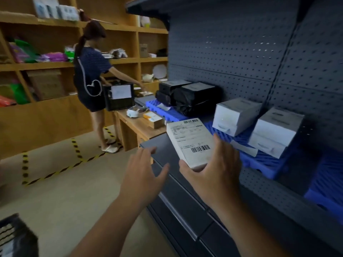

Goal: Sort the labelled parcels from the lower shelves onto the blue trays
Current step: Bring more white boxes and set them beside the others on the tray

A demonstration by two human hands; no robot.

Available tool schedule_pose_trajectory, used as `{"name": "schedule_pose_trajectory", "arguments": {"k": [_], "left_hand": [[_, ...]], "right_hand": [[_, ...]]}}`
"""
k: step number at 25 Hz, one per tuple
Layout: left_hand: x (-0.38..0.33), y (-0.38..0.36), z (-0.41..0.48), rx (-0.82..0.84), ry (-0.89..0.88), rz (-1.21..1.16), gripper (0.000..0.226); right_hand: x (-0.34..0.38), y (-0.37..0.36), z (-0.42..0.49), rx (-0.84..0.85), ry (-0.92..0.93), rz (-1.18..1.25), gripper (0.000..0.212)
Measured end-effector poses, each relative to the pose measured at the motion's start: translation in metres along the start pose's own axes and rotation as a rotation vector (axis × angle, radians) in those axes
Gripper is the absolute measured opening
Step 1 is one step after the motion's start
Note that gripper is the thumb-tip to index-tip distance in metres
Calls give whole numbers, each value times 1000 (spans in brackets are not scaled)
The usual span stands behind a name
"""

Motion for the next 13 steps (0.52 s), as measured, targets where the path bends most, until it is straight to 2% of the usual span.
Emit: {"name": "schedule_pose_trajectory", "arguments": {"k": [10, 13], "left_hand": [[-66, -55, 145, 90, -264, -163, 59], [-82, -75, 185, 133, -353, -233, 58]], "right_hand": [[-38, 17, 103, -121, -177, -144, 114], [-49, 32, 124, -229, -257, -204, 117]]}}
Point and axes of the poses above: each hand's wrist, its own z-axis towards the middle knuckle, its own y-axis out of the back of the hand, x = y × z, the point moved 7 cm from there along z, towards the middle knuckle, and after that the axes turned 6 degrees about x, right-handed, at the moved point
